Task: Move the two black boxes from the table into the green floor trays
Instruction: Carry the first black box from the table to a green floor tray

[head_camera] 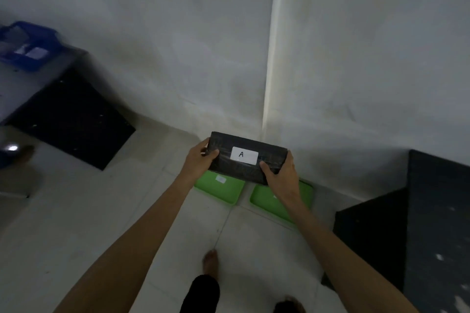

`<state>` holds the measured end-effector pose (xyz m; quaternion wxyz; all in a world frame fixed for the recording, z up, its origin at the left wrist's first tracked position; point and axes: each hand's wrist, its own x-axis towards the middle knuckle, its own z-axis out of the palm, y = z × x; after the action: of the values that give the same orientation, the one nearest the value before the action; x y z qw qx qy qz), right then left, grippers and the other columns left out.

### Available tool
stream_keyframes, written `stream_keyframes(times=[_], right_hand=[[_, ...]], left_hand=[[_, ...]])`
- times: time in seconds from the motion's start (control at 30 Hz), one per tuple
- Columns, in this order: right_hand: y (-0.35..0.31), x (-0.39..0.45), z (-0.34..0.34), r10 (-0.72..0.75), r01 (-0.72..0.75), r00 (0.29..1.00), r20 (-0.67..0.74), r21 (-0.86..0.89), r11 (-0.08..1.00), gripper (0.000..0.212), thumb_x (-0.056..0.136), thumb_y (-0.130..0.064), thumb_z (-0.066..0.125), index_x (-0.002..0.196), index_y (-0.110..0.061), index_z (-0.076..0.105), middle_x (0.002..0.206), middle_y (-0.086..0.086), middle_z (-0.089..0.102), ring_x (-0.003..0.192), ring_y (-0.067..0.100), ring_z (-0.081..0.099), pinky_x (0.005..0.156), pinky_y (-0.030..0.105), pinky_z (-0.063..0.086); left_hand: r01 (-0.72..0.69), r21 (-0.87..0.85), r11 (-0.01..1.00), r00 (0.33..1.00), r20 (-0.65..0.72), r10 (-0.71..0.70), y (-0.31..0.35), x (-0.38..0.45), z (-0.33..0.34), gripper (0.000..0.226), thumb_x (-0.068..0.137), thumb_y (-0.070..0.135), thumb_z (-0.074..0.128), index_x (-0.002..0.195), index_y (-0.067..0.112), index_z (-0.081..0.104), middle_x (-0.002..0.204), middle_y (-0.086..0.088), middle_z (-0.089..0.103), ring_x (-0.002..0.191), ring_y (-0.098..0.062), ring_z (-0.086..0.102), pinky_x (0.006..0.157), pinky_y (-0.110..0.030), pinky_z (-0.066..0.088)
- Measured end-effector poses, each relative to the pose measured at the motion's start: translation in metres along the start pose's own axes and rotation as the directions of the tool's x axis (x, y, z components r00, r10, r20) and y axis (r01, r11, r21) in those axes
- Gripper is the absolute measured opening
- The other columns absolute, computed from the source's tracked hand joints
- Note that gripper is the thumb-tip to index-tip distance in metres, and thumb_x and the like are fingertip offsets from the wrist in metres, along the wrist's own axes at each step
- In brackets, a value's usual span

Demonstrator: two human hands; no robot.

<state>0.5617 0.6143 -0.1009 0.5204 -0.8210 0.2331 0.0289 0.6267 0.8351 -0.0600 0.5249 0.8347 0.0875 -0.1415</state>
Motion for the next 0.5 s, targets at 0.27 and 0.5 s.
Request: stream_keyframes(times=[0.27,0.5], right_hand=[[0.123,0.107,0.068,0.256,-0.260,0.958,-0.129,-0.016,0.965,0.097,0.084,-0.039,0.074,0.156,-0.008,0.018,0.143,0.017,0.050,0.128,0.033,0.052,0.097,0.033,0.043],[0.337,0.241,0.132,0.393,-0.392,0.895,-0.208,0.049,0.919,0.099,0.086,-0.036,0.074,0.160,-0.020,0.010,0.144,0.015,0.040,0.128,0.032,0.049,0.103,0.034,0.041]], left_hand=[[0.128,0.083,0.988,0.975,0.170,-0.140,-0.114,0.129,0.104,0.032,0.087,0.007,0.062,0.119,0.008,0.058,0.115,-0.010,0.066,0.105,-0.024,0.061,0.091,-0.033,0.048],[0.078,0.127,0.989,0.940,0.321,-0.115,-0.300,0.268,0.267,0.038,0.087,-0.002,0.057,0.116,0.023,0.056,0.099,0.005,0.061,0.088,-0.012,0.057,0.067,-0.014,0.040]])
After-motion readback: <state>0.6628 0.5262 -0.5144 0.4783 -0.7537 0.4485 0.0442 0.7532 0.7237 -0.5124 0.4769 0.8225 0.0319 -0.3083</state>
